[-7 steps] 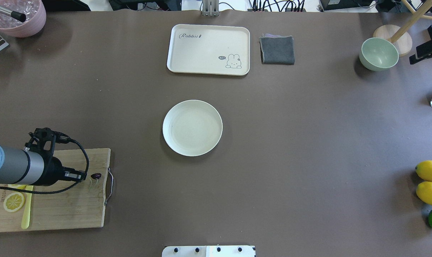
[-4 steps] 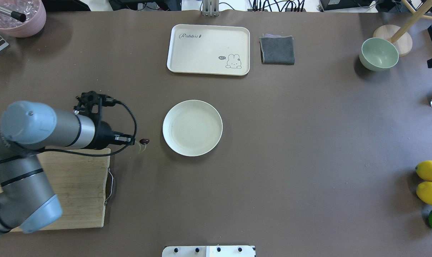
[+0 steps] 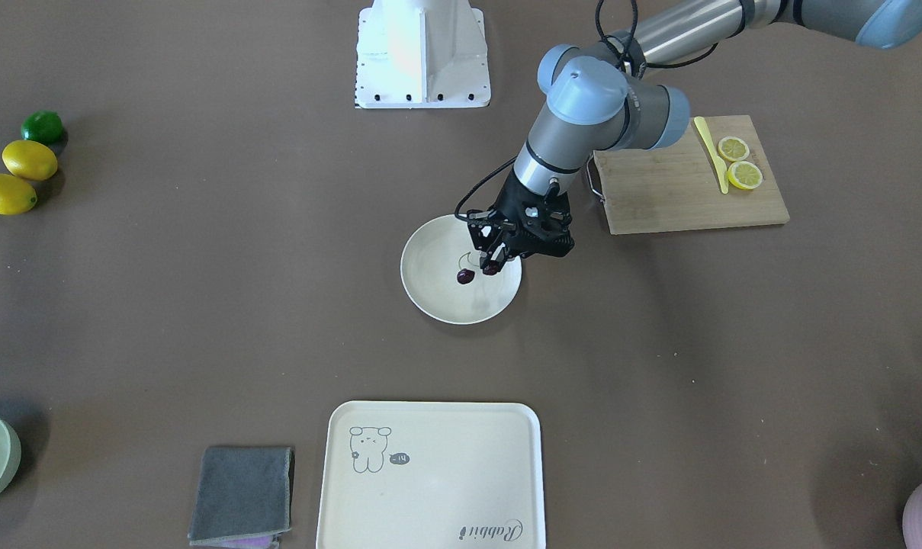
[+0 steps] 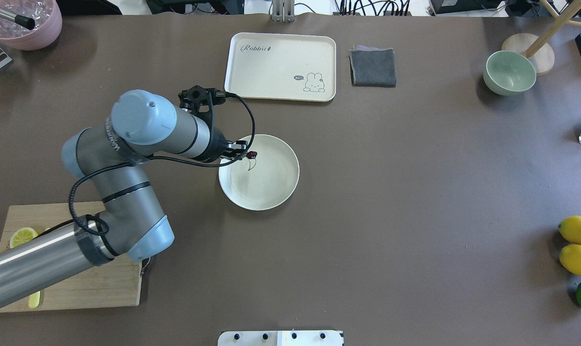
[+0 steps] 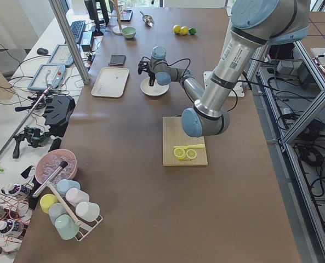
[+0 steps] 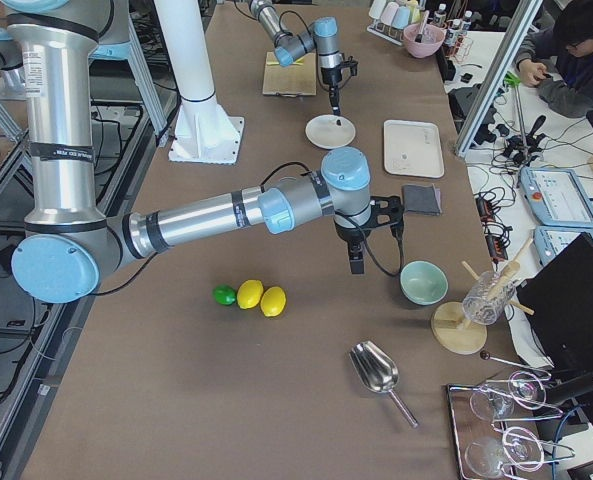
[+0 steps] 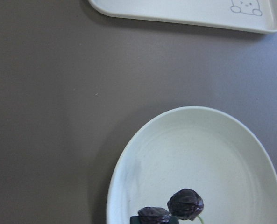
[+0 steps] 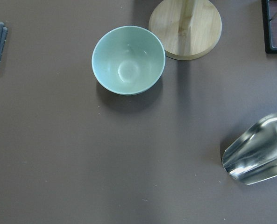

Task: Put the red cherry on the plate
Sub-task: 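Carry the cherries with the left gripper over the white plate, then open the left gripper to drop the cherries and withdraw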

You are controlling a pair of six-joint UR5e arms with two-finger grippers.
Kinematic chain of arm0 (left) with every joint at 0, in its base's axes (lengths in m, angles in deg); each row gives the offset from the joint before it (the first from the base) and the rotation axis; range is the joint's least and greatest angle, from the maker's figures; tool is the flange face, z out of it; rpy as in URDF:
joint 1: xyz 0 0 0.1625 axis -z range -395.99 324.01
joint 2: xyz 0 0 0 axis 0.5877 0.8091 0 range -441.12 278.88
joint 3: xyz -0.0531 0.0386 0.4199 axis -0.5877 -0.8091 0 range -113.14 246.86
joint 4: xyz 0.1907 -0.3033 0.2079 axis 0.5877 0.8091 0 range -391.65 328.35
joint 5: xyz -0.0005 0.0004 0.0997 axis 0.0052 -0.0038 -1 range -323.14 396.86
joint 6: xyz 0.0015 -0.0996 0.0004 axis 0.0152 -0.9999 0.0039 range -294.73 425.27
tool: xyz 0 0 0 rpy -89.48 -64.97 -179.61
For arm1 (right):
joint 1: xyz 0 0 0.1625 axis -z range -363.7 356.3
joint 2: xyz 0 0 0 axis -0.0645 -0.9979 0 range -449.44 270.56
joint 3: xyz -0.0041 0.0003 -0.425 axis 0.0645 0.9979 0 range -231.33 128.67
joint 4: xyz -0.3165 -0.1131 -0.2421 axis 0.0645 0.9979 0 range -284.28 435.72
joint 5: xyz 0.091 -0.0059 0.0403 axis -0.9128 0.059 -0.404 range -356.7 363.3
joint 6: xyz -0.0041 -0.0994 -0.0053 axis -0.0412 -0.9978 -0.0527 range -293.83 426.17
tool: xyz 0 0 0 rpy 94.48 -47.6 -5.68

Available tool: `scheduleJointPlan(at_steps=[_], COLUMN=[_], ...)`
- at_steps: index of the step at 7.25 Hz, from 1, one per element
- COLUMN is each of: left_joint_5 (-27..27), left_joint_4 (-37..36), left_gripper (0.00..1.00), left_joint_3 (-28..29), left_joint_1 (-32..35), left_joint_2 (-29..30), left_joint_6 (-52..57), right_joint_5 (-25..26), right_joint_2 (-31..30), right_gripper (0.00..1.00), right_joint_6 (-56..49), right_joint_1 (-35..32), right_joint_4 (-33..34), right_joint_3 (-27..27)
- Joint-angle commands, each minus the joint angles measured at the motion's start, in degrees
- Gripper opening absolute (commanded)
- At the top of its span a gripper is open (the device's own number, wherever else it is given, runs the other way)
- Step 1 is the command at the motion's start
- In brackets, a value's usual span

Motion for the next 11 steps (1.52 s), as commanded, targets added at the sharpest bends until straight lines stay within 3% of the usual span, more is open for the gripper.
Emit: scheduleJointPlan(at_steps=[1, 3, 4, 5, 6, 7, 8, 10, 11], left_joint_5=[-0.1, 0.0, 0.3, 0.8, 6.6, 11.7, 15.0, 23.2, 23.5], left_joint_4=[0.1, -0.5, -2.8, -9.1, -19.2, -29.3, -34.3, -34.5, -34.5], left_gripper=[0.97, 0.98, 0.98, 0.98, 0.98, 0.98, 0.98, 0.98, 0.98], left_joint_3=[2.8, 0.5, -4.1, -11.7, -17.7, -20.5, -20.4, -15.6, -12.7], left_joint_1=[-0.1, 0.5, 1.9, 4.3, 10.1, 17.8, 23.7, 38.9, 44.6], left_joint_2=[2.4, 1.8, -1.7, -6.1, -7.8, -8.1, -10.5, -19.5, -21.7], left_joint_6=[-0.9, -1.0, -0.8, 0.0, 7.2, 18.7, 30.8, 59.5, 70.5], right_joint_5=[0.1, 0.3, 0.3, 0.0, 0.1, 0.9, 3.8, 6.9, 6.8], right_joint_2=[-5.4, -7.2, -8.0, -9.0, -9.4, -9.5, -9.5, -6.0, -4.9], right_gripper=[1.00, 1.00, 1.00, 1.00, 1.00, 1.00, 1.00, 1.00, 1.00], right_joint_6=[-3.1, -3.0, -3.0, -2.9, -3.0, -3.1, -4.7, -20.6, -25.7], right_joint_1=[-1.8, -2.0, -2.0, -2.0, -2.5, -2.6, -1.6, -2.9, -4.1], right_joint_4=[-0.3, 0.0, 0.0, -0.2, 0.1, 0.2, 0.4, 10.9, 15.2], right_joint_3=[0.1, 0.7, 0.9, 1.0, 1.0, 1.3, 1.4, 1.4, 1.2])
